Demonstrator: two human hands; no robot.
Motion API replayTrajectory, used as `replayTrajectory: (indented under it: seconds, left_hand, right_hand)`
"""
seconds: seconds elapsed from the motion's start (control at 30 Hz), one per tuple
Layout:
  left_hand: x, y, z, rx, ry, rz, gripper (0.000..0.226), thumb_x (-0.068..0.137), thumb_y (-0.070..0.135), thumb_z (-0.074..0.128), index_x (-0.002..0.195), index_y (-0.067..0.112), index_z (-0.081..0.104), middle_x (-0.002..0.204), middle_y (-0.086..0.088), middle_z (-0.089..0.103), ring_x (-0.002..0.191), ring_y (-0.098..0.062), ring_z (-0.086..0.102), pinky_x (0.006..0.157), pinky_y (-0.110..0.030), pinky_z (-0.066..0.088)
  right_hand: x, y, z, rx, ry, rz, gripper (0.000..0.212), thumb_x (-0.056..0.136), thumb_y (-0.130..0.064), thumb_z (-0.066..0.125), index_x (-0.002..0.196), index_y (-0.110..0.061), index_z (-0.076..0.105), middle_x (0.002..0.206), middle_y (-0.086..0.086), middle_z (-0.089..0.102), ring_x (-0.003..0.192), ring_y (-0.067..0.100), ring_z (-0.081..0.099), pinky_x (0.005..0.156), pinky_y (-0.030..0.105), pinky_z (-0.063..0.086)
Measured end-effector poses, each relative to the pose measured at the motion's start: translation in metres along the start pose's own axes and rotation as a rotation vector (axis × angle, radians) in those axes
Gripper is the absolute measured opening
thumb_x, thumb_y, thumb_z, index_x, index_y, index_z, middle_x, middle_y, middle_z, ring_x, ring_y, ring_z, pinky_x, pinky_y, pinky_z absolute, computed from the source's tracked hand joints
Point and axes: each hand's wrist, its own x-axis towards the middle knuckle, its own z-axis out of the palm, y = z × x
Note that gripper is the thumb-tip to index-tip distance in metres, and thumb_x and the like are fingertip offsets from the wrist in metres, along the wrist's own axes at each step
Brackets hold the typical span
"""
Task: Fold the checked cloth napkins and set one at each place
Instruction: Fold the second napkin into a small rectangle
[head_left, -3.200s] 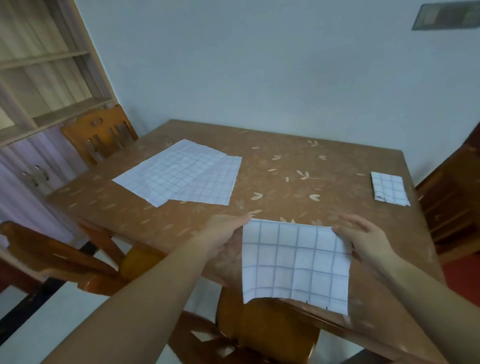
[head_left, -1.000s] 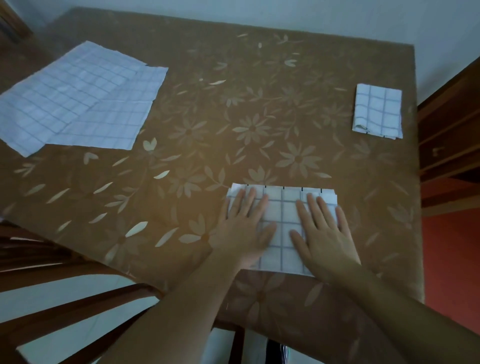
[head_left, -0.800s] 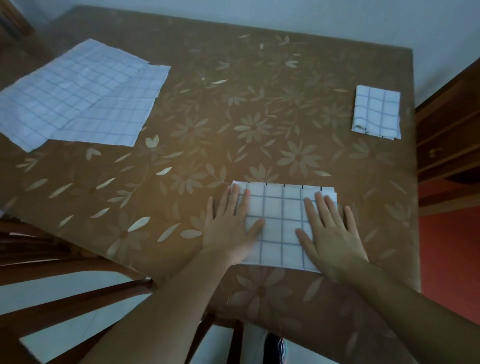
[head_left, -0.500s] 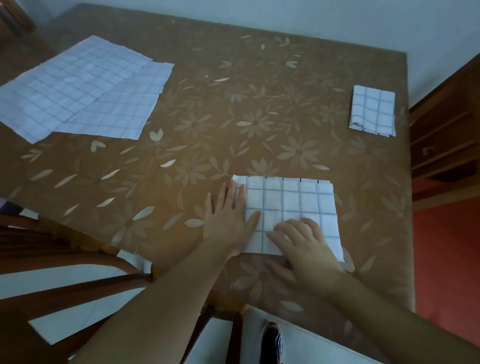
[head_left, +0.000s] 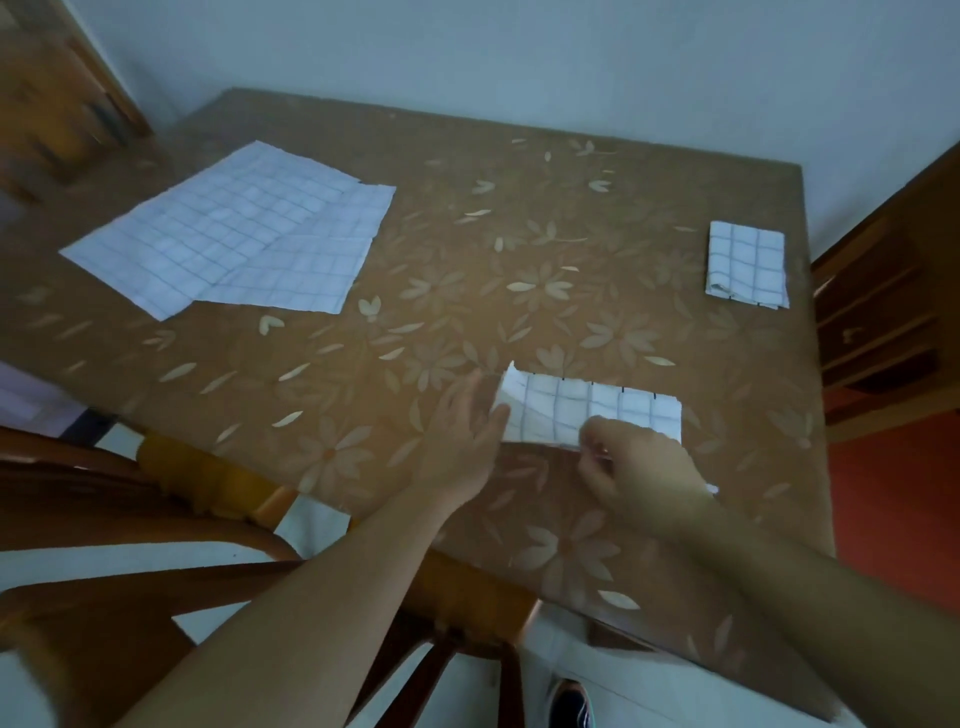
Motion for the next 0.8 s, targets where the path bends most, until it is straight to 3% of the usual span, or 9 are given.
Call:
replayTrajectory:
  seconds: [0.13, 0.2, 0.3, 0.4, 0.47, 0.53, 0.6, 0.7, 0.8]
  left_hand:
    - [-0.003, 0.026, -0.028, -0.738, 0.091, -0.326, 0.071, 0.093, 0.064, 0.04, 0.152, 0.03, 0.023, 0.155, 0.0, 0.034, 0.135, -0.015, 0.04, 0.11, -0.041, 0.032]
    - [-0.002, 0.035, -0.04, -0.914, 0.031, -0.439, 0.083, 0.088, 0.072, 0.035, 0.154, 0.022, 0.022, 0.154, -0.007, 0.036, 0.136, -0.022, 0.041, 0.113, -0.044, 0.031]
    - [-0.002, 0.05, -0.051, -1.032, -0.189, -0.486, 0.1, 0.076, 0.078, 0.041, 0.151, 0.013, 0.029, 0.15, -0.015, 0.041, 0.135, -0.031, 0.043, 0.111, -0.048, 0.032]
    - [-0.003, 0.067, -0.059, -1.069, -0.329, -0.373, 0.061, 0.086, 0.048, 0.058, 0.136, 0.014, 0.051, 0.134, -0.012, 0.06, 0.123, -0.029, 0.057, 0.099, -0.048, 0.048]
    - [-0.003, 0.072, -0.059, -1.063, -0.335, -0.337, 0.042, 0.081, 0.024, 0.071, 0.12, 0.01, 0.062, 0.113, -0.013, 0.072, 0.103, -0.03, 0.069, 0.077, -0.044, 0.059]
    - [0.0, 0.069, -0.055, -0.996, -0.253, -0.313, 0.03, 0.079, 0.014, 0.075, 0.108, 0.012, 0.066, 0.102, -0.011, 0.075, 0.09, -0.029, 0.073, 0.068, -0.042, 0.059]
    - [0.003, 0.061, -0.05, -0.902, -0.141, -0.306, 0.027, 0.08, 0.012, 0.076, 0.106, 0.013, 0.069, 0.103, -0.011, 0.075, 0.089, -0.027, 0.073, 0.073, -0.042, 0.059]
    - [0.006, 0.047, -0.042, -0.78, -0.073, -0.305, 0.047, 0.076, 0.017, 0.081, 0.12, 0.018, 0.063, 0.123, -0.007, 0.066, 0.106, -0.025, 0.067, 0.093, -0.045, 0.053]
    - [0.006, 0.039, -0.036, -0.67, -0.062, -0.287, 0.069, 0.066, 0.024, 0.085, 0.125, 0.036, 0.052, 0.133, 0.003, 0.055, 0.121, -0.021, 0.055, 0.103, -0.048, 0.046]
  right_hand:
    - [0.017, -0.031, -0.06, 0.233, 0.187, 0.047, 0.007, 0.087, -0.021, 0.055, 0.08, -0.02, 0.053, 0.061, -0.001, 0.055, 0.061, 0.025, 0.054, 0.056, 0.038, 0.043]
    - [0.028, -0.042, -0.094, 0.418, 0.231, 0.104, 0.013, 0.089, -0.019, 0.053, 0.076, -0.019, 0.054, 0.06, -0.002, 0.054, 0.056, 0.017, 0.049, 0.056, 0.034, 0.04]
    - [0.042, -0.049, -0.129, 0.686, 0.327, 0.278, 0.015, 0.089, -0.015, 0.052, 0.075, -0.017, 0.057, 0.068, -0.006, 0.051, 0.06, 0.007, 0.043, 0.057, 0.025, 0.034]
    - [0.045, -0.046, -0.138, 0.805, 0.367, 0.399, 0.015, 0.09, -0.017, 0.052, 0.077, -0.019, 0.06, 0.072, -0.006, 0.054, 0.064, 0.009, 0.045, 0.057, 0.027, 0.035]
    - [0.042, -0.036, -0.125, 0.815, 0.344, 0.478, 0.013, 0.091, -0.019, 0.051, 0.084, -0.017, 0.062, 0.076, -0.003, 0.057, 0.065, 0.011, 0.047, 0.056, 0.029, 0.038]
    - [0.037, -0.024, -0.105, 0.881, 0.294, 0.57, 0.01, 0.091, -0.019, 0.054, 0.092, -0.014, 0.063, 0.078, 0.004, 0.061, 0.065, 0.016, 0.052, 0.056, 0.036, 0.047]
    - [0.031, -0.013, -0.088, 0.918, 0.244, 0.613, 0.022, 0.087, -0.016, 0.062, 0.109, -0.017, 0.061, 0.081, 0.008, 0.067, 0.067, 0.021, 0.062, 0.061, 0.04, 0.055]
    - [0.022, 0.001, -0.069, 0.87, 0.125, 0.597, 0.04, 0.083, -0.008, 0.069, 0.12, -0.018, 0.056, 0.078, 0.008, 0.07, 0.054, 0.011, 0.065, 0.048, 0.023, 0.051]
    - [0.02, 0.013, -0.058, 0.737, 0.04, 0.557, 0.037, 0.079, -0.011, 0.073, 0.114, -0.02, 0.061, 0.067, -0.002, 0.071, 0.041, 0.013, 0.059, 0.059, 0.039, 0.055]
